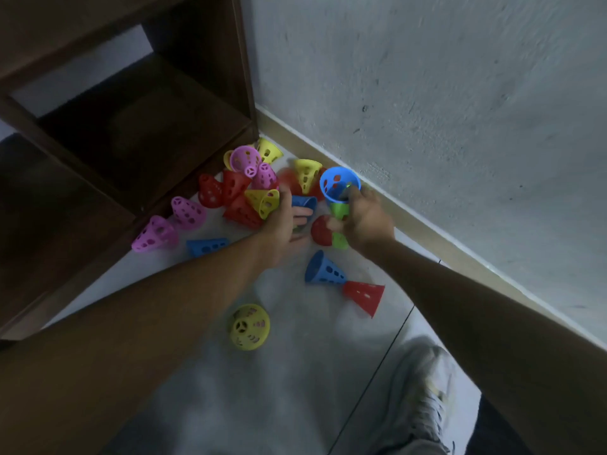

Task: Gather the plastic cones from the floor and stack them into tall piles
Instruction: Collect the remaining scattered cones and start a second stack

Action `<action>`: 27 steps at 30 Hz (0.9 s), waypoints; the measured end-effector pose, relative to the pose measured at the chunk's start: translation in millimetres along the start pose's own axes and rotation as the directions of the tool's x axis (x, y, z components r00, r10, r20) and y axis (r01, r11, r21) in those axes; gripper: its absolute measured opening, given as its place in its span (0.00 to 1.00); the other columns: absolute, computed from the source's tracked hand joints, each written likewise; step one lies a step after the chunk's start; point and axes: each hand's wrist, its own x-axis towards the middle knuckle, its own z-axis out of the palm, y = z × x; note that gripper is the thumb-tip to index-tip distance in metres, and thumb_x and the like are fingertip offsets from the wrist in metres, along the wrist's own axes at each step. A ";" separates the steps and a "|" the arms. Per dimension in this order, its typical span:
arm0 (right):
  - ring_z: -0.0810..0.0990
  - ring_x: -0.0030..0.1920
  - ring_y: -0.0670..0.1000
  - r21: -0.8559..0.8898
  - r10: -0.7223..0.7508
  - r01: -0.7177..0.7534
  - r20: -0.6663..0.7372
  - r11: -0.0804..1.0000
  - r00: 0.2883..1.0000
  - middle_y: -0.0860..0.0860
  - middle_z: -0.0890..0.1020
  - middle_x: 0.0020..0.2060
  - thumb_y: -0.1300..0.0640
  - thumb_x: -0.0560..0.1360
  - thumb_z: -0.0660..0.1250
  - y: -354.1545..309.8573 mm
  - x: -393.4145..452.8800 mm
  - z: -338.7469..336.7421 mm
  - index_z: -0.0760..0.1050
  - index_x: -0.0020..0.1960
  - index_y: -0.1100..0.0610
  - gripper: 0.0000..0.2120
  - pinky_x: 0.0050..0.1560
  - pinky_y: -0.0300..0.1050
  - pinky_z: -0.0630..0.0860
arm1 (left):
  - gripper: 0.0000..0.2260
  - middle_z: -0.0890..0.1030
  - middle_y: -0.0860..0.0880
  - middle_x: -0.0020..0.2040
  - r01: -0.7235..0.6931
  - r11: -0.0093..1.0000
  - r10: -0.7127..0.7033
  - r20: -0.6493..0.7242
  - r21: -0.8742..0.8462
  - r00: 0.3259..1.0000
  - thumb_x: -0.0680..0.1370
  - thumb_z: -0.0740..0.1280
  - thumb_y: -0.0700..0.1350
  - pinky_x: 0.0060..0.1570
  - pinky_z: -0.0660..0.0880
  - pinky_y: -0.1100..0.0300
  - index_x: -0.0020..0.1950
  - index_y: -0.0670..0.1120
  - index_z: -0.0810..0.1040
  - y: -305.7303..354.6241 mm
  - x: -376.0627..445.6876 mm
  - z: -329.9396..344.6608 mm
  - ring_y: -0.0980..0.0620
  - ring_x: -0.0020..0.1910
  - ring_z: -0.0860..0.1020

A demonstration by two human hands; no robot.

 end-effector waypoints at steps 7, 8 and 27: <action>0.75 0.56 0.58 0.003 0.062 -0.062 0.038 0.998 0.997 0.55 0.75 0.55 0.42 0.72 0.72 27.5 -13.4 -43.6 0.72 0.63 0.55 0.26 0.51 0.51 0.76 | 0.07 0.78 0.42 0.47 -0.277 0.768 0.315 0.036 0.577 0.948 0.81 0.67 0.47 0.49 0.74 0.52 0.50 0.42 0.79 -14.9 24.6 -10.4 0.44 0.47 0.78; 0.75 0.54 0.58 0.006 0.068 -0.069 0.046 0.998 0.997 0.55 0.75 0.54 0.41 0.73 0.72 33.2 -17.2 -44.0 0.72 0.63 0.56 0.26 0.50 0.51 0.76 | 0.07 0.80 0.42 0.50 -0.322 0.663 0.362 0.087 0.676 0.928 0.80 0.70 0.44 0.54 0.76 0.52 0.54 0.41 0.80 -18.0 29.7 -7.7 0.43 0.52 0.79; 0.81 0.42 0.57 0.175 0.175 -0.191 0.107 0.966 0.979 0.55 0.78 0.48 0.37 0.74 0.68 77.3 -41.1 -44.0 0.74 0.60 0.51 0.23 0.43 0.59 0.82 | 0.13 0.80 0.44 0.58 -0.352 0.021 0.445 0.306 0.936 0.841 0.79 0.71 0.47 0.50 0.73 0.54 0.61 0.45 0.77 -13.9 58.5 44.7 0.44 0.57 0.79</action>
